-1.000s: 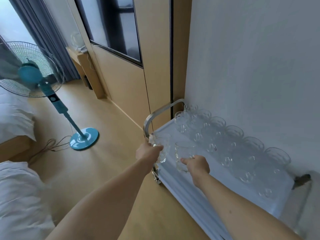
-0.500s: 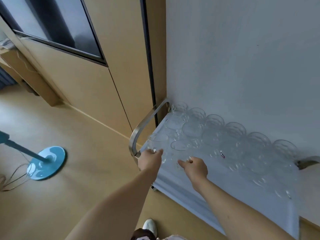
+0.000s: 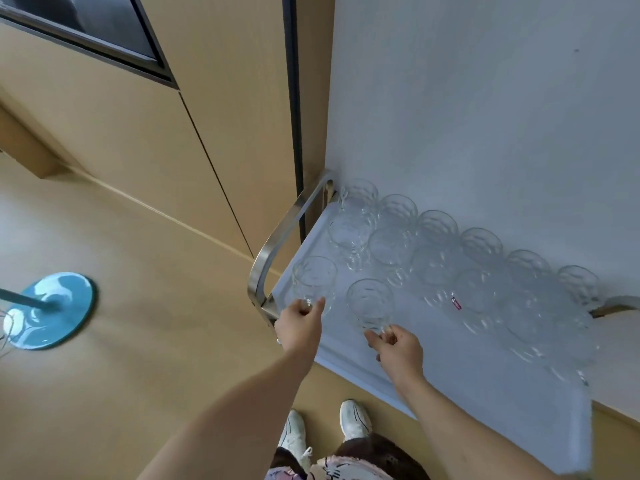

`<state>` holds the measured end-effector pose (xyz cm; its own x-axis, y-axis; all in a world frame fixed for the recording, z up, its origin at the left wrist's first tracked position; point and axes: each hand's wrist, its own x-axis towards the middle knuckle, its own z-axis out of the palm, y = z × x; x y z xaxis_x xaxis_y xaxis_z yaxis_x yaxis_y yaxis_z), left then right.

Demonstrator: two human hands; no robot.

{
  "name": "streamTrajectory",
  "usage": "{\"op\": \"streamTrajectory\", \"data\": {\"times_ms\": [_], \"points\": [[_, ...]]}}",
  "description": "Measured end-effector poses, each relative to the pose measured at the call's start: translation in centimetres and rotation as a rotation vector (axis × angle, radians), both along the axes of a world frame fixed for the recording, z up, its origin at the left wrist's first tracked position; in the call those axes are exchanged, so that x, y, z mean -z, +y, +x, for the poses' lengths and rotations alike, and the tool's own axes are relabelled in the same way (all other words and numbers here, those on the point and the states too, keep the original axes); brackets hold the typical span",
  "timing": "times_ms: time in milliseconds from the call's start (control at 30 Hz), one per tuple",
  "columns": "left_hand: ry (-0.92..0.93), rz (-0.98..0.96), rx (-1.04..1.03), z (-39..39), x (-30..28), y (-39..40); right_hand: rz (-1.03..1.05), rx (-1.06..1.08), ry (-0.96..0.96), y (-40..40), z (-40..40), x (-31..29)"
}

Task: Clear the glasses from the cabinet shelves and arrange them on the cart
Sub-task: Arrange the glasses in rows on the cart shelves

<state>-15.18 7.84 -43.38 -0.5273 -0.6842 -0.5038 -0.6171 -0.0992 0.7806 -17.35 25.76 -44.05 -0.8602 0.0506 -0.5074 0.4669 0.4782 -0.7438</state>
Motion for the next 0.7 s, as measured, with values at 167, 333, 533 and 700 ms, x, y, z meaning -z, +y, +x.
{"op": "streamTrajectory", "data": {"times_ms": [167, 333, 533, 700], "points": [[-0.003, -0.049, 0.015, -0.4, 0.9, 0.7, -0.049, 0.021, -0.008, 0.6, -1.2, 1.1], [-0.008, 0.055, -0.003, -0.9, 1.3, 2.1, -0.068, -0.028, -0.035, 0.5, -2.2, 1.7], [0.015, 0.263, 0.03, -1.2, 1.9, 3.7, -0.057, -0.104, -0.031, 1.1, -2.6, 1.4], [0.037, 0.289, -0.069, -0.8, 1.5, 4.1, 0.002, -0.158, 0.079, 1.7, -2.5, 1.6]]}}
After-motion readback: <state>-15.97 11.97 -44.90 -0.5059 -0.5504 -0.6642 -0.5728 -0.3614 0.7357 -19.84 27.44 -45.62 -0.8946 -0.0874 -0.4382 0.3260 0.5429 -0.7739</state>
